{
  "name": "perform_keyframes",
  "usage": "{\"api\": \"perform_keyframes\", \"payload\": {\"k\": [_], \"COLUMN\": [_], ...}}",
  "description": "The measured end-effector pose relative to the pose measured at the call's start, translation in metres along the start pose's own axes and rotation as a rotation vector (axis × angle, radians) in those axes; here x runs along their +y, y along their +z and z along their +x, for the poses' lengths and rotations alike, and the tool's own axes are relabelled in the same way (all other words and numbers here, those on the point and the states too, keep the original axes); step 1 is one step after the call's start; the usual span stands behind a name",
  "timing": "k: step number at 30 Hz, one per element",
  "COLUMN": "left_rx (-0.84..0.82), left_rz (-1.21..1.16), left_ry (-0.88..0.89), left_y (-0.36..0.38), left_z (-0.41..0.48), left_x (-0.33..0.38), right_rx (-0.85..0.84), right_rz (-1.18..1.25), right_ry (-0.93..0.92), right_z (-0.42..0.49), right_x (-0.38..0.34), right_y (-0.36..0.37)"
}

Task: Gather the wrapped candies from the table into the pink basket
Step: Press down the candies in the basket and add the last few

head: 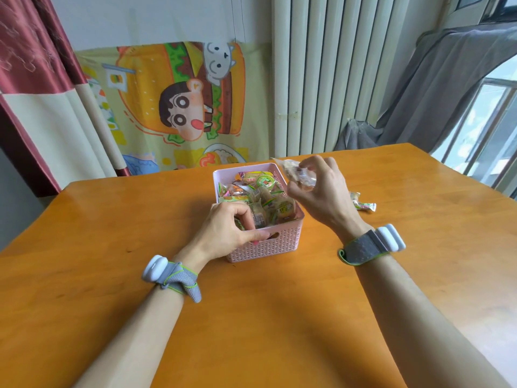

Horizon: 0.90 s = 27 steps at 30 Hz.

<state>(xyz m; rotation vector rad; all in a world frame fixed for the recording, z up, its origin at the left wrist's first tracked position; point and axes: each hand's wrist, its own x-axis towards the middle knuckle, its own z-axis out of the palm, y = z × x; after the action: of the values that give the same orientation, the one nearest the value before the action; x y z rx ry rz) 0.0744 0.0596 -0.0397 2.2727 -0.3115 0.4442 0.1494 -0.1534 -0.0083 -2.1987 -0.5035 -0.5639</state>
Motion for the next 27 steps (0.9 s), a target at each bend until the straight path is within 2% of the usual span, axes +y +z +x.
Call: {"api": "perform_keyframes", "payload": {"k": [3, 8, 10, 12, 15, 17, 22, 27], "left_rx": [-0.109, -0.401, -0.456, -0.4, -0.126, 0.02, 0.024, 0.075], "left_rz": [-0.02, -0.05, -0.086, -0.142, -0.253, -0.134, 0.168, 0.356], "left_ry": [-0.005, 0.011, 0.035, 0.029, -0.013, 0.01, 0.064, 0.004], "left_y": [-0.004, -0.017, -0.02, -0.023, -0.023, -0.023, -0.015, -0.016], "left_z": [0.0, -0.004, -0.005, -0.004, 0.001, 0.003, 0.002, 0.008], "left_x": [0.005, 0.018, 0.022, 0.023, 0.016, 0.01, -0.003, -0.005], "right_rx": [-0.062, -0.146, -0.211, -0.283, -0.35, -0.368, -0.35, -0.357], "right_rz": [0.002, -0.023, -0.059, -0.126, -0.223, -0.205, -0.074, -0.128], "right_ry": [-0.086, -0.123, -0.174, -0.23, -0.262, -0.276, -0.238, -0.301], "right_z": [-0.004, -0.012, -0.014, -0.014, -0.012, -0.011, -0.011, -0.01], "right_x": [-0.015, -0.026, -0.027, -0.027, -0.022, -0.019, -0.021, -0.02], "right_y": [0.006, 0.021, 0.027, 0.029, 0.025, 0.023, 0.022, 0.021]}}
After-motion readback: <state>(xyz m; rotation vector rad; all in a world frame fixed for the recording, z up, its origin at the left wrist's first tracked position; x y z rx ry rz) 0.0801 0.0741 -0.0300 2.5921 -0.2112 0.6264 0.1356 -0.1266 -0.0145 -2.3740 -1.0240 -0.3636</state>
